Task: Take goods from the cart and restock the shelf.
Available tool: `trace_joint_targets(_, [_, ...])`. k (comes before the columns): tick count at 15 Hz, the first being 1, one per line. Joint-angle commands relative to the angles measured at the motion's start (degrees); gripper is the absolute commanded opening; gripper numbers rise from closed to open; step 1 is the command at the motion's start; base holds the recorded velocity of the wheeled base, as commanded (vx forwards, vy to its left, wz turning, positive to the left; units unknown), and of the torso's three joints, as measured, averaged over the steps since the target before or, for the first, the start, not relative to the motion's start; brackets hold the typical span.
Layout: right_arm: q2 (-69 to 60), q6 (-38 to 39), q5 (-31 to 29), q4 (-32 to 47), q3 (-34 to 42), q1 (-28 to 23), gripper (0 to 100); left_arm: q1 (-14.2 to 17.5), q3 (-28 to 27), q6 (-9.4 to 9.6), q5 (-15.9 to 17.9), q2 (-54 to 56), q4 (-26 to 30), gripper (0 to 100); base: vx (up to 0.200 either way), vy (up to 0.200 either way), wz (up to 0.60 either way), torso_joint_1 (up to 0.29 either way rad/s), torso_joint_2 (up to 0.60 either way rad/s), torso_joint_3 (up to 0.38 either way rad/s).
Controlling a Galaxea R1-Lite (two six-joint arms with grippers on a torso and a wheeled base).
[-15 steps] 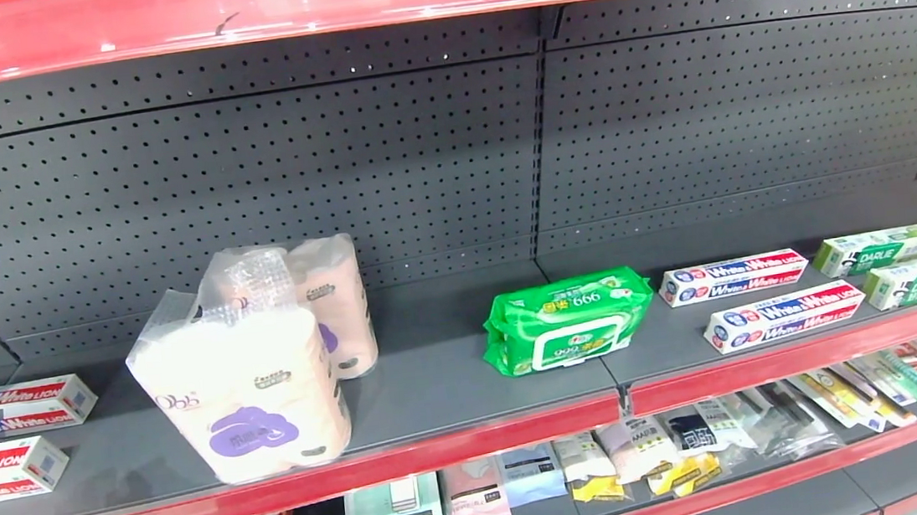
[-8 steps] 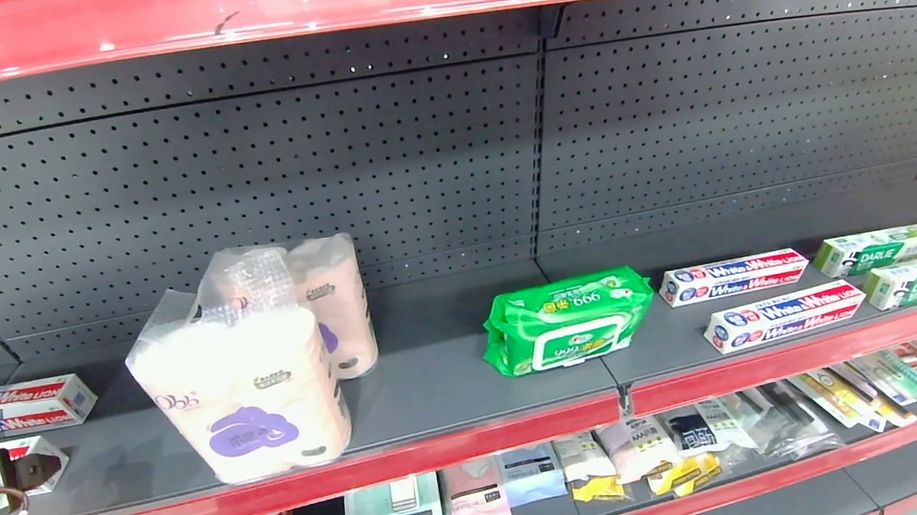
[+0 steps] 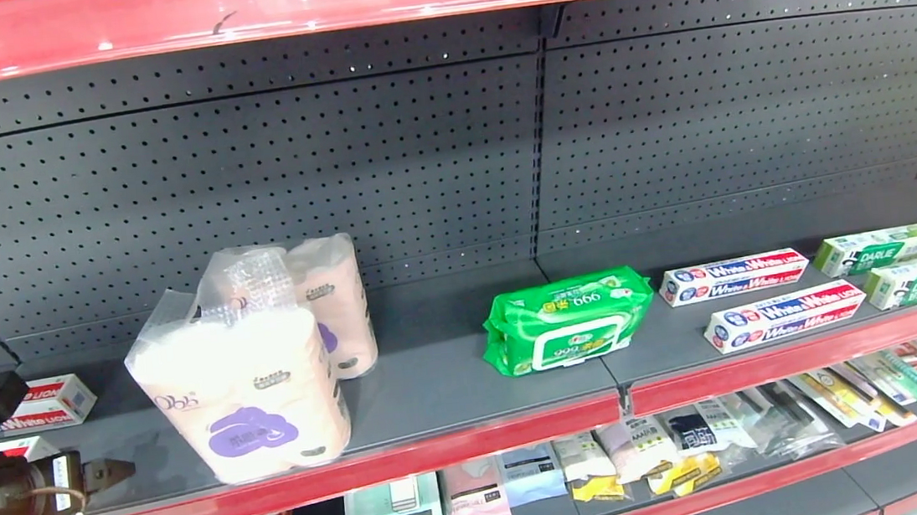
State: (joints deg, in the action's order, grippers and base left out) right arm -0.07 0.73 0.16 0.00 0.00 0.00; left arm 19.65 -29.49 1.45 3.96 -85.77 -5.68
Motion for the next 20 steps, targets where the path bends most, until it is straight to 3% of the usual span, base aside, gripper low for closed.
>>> trace_joint_targets(1, [0.07,-0.03,0.02,0.0,0.0,0.0,100,-0.05,-1.01,-0.22,0.08,-2.21,-0.91,100,0.0,0.0,0.0,0.0,0.0,0.0])
trace_joint_targets(5, [0.07,-0.03,0.02,0.0,0.0,0.0,100,-0.4,-2.42,-0.04,-0.09,-8.27,-7.85,100,0.0,0.0,0.0,0.0,0.0,0.0])
trace_joint_targets(20, [0.16,-0.03,0.02,0.0,0.0,0.0,100,-3.3,-8.13,-0.31,-0.01,-16.62,-8.03,100,0.0,0.0,0.0,0.0,0.0,0.0])
